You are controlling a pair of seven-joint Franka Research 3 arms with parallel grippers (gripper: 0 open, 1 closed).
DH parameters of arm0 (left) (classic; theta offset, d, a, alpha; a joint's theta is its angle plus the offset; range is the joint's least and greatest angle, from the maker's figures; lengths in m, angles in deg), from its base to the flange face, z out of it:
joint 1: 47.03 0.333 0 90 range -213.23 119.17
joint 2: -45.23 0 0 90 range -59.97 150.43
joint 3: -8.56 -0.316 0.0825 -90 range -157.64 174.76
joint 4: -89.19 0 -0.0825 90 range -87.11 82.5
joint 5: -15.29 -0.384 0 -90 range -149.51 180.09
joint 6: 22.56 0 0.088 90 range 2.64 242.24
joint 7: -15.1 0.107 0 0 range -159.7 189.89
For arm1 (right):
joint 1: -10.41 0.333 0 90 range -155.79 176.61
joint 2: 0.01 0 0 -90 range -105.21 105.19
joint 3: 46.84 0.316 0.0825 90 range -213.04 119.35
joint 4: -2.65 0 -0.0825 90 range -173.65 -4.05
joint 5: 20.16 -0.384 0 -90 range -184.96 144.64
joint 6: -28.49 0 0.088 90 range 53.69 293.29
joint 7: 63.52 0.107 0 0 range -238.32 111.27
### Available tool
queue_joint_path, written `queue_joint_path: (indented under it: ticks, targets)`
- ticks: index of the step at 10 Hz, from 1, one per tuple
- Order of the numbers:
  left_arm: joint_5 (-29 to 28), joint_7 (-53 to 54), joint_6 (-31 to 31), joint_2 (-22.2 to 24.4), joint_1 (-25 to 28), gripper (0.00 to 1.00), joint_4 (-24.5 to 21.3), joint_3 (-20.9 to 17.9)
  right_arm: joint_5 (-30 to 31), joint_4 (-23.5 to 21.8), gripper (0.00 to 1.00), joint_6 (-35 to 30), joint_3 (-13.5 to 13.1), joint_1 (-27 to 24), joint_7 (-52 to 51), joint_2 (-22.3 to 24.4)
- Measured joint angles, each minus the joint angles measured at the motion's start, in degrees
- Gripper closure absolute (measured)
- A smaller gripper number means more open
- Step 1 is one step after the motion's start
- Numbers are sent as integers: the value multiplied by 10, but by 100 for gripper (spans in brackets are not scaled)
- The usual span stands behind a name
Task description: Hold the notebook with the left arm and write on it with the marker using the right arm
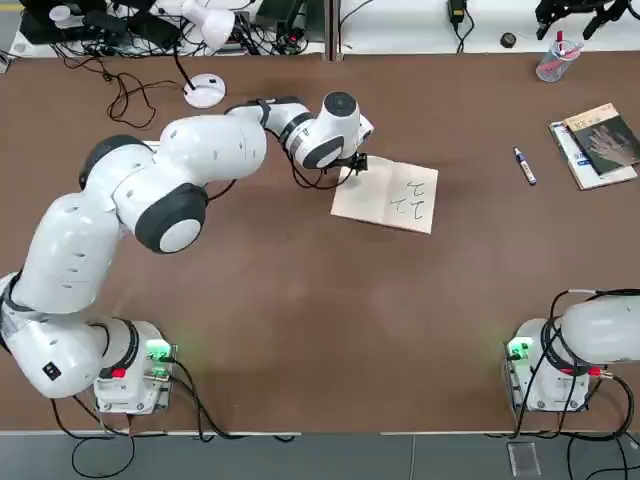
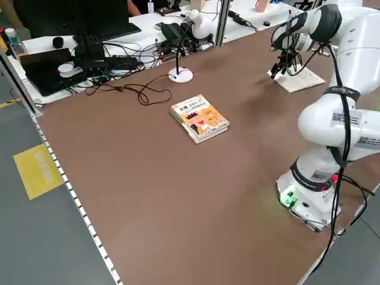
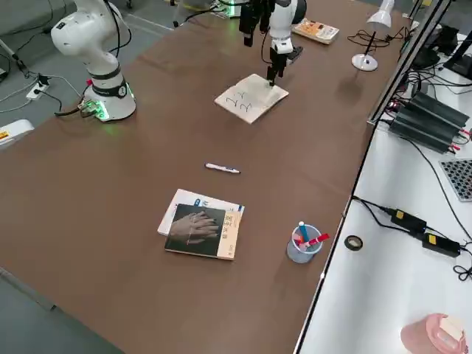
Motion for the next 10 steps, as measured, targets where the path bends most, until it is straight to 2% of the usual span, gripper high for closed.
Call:
queue_joint_path:
  ticks: [5,10]
  targets:
    - [-29,0,0,-2,-1,0,0,0,0,-1,0,0,0,0,0,0]
    - [-32,0,1,-15,0,0,0,-2,0,-6,0,0,1,0,-1,0]
